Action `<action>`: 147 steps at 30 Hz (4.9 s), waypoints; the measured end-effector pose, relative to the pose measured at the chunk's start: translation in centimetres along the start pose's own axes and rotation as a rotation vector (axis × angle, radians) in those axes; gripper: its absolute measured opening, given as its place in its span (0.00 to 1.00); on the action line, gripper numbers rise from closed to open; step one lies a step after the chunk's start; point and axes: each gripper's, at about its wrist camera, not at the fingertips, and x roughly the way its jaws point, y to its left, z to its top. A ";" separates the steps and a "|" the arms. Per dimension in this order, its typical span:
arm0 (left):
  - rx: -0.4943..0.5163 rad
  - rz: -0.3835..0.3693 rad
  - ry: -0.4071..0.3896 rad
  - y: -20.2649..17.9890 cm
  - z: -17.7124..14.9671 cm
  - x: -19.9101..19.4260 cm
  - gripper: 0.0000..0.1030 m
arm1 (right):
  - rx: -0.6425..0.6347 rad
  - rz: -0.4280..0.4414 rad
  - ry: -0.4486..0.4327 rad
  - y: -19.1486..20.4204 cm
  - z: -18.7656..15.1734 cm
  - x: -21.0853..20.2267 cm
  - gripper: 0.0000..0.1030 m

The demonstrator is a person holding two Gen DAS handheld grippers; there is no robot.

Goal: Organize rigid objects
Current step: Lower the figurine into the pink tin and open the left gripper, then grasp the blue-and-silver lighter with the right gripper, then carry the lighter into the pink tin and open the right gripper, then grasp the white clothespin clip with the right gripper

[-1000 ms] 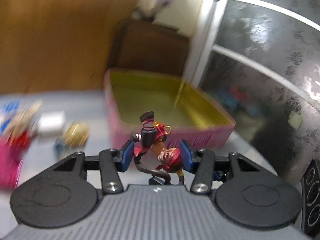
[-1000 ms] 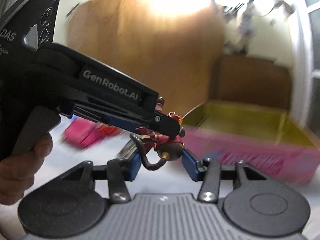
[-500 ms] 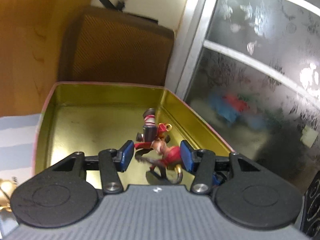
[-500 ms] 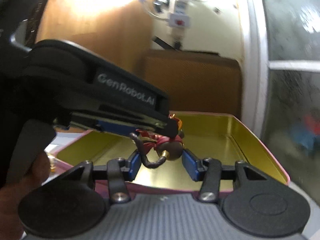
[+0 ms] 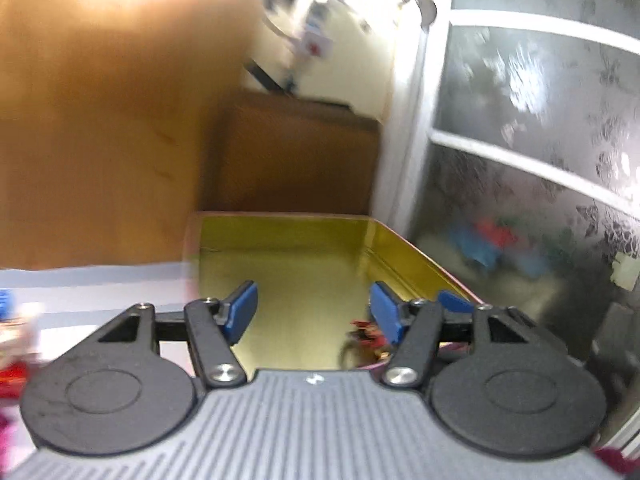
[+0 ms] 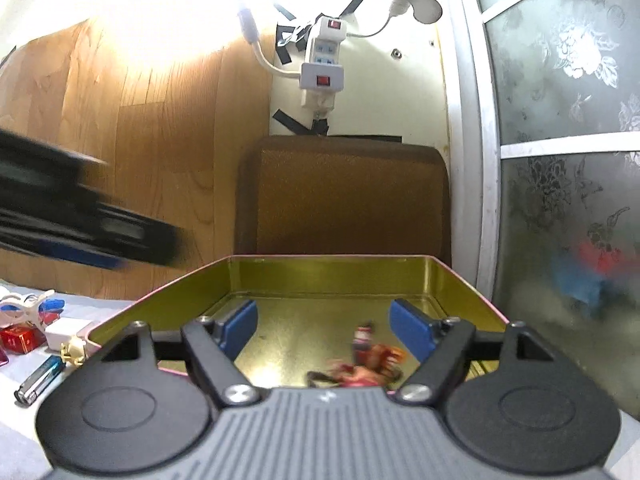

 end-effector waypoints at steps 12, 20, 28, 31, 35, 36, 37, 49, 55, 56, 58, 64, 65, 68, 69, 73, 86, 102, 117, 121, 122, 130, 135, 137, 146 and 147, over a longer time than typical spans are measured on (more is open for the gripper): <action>-0.042 0.323 0.080 9.9 -8.0 -9.6 0.63 | 0.042 -0.057 -0.062 1.7 0.6 -2.7 0.72; -0.143 0.398 0.100 13.3 -9.2 -9.9 0.63 | -0.062 0.302 0.061 10.2 0.1 -5.5 0.47; -0.176 0.362 0.096 13.4 -9.6 -10.1 0.63 | -0.249 0.427 0.356 18.3 -2.0 -0.4 0.41; -0.195 0.352 0.097 13.6 -9.7 -10.1 0.63 | -0.195 0.448 0.436 18.9 -2.2 1.4 0.41; -0.214 0.349 0.099 13.8 -9.8 -10.0 0.63 | -0.178 0.466 0.487 19.2 -2.6 2.4 0.27; -0.216 0.350 0.100 13.8 -9.8 -10.0 0.63 | -0.183 0.471 0.485 19.1 -2.9 1.9 0.24; -0.215 0.350 0.103 13.8 -9.8 -9.9 0.63 | -0.190 0.480 0.481 18.9 -3.0 1.4 0.24; -0.131 0.416 0.181 12.6 -10.0 -8.7 0.63 | -0.226 0.462 0.419 12.0 -4.2 -6.4 0.24; -0.092 0.476 0.232 12.0 -10.1 -8.0 0.63 | -0.112 0.372 0.426 7.1 -4.9 -8.3 0.24; -0.087 0.484 0.239 12.0 -10.1 -7.9 0.63 | -0.103 0.356 0.419 6.5 -5.0 -8.5 0.24; -0.075 0.499 0.248 11.7 -10.1 -7.8 0.63 | -0.086 0.335 0.409 5.7 -5.3 -9.1 0.24; -0.039 0.539 0.267 11.0 -10.0 -7.3 0.64 | -0.041 0.333 0.382 4.3 -5.9 -10.1 0.24; -0.040 0.544 0.269 10.9 -10.0 -7.2 0.64 | -0.035 0.335 0.378 4.2 -6.0 -10.1 0.24; -0.049 0.563 0.283 10.4 -9.7 -7.0 0.64 | -0.001 0.341 0.375 3.8 -6.1 -10.4 0.24; -0.063 0.558 0.293 10.2 -9.6 -6.9 0.63 | 0.027 0.351 0.381 3.4 -6.1 -10.4 0.24; -0.178 0.343 0.336 8.3 -8.3 -6.4 0.63 | 0.292 0.446 0.449 0.1 -6.2 -9.4 0.24; -0.246 -0.106 0.554 -0.4 -6.9 1.0 0.60 | 0.493 0.531 0.464 -2.4 -7.6 -8.7 0.24; -0.096 -0.130 0.262 -0.8 3.8 4.4 0.21 | 0.228 0.395 0.120 0.1 1.3 -3.8 0.24; -0.110 0.088 0.237 2.8 0.8 6.5 0.28 | 0.164 0.192 0.133 0.9 0.1 3.0 0.37; -0.091 0.139 0.136 4.6 0.2 0.2 0.35 | 0.157 0.152 0.073 0.6 0.3 1.6 0.37; -0.084 0.171 0.116 5.5 -0.4 -1.8 0.36 | 0.159 0.146 0.067 0.5 0.3 1.4 0.37; -0.090 0.515 0.169 13.9 -6.7 -10.2 0.36 | 0.145 0.156 0.047 2.0 1.1 0.3 0.37; -0.196 0.638 0.172 18.7 -8.0 -10.8 0.36 | 0.071 0.321 0.049 6.8 2.7 -2.7 0.37; -0.224 0.644 0.148 19.3 -8.6 -10.7 0.37 | 0.049 0.427 0.098 9.7 3.2 -3.0 0.37; -0.196 0.613 0.099 18.5 -8.9 -11.3 0.43 | 0.368 0.656 0.511 19.7 3.7 5.5 0.37; -0.201 0.608 0.096 18.6 -8.9 -11.4 0.43 | 0.422 0.652 0.551 20.1 3.5 6.7 0.37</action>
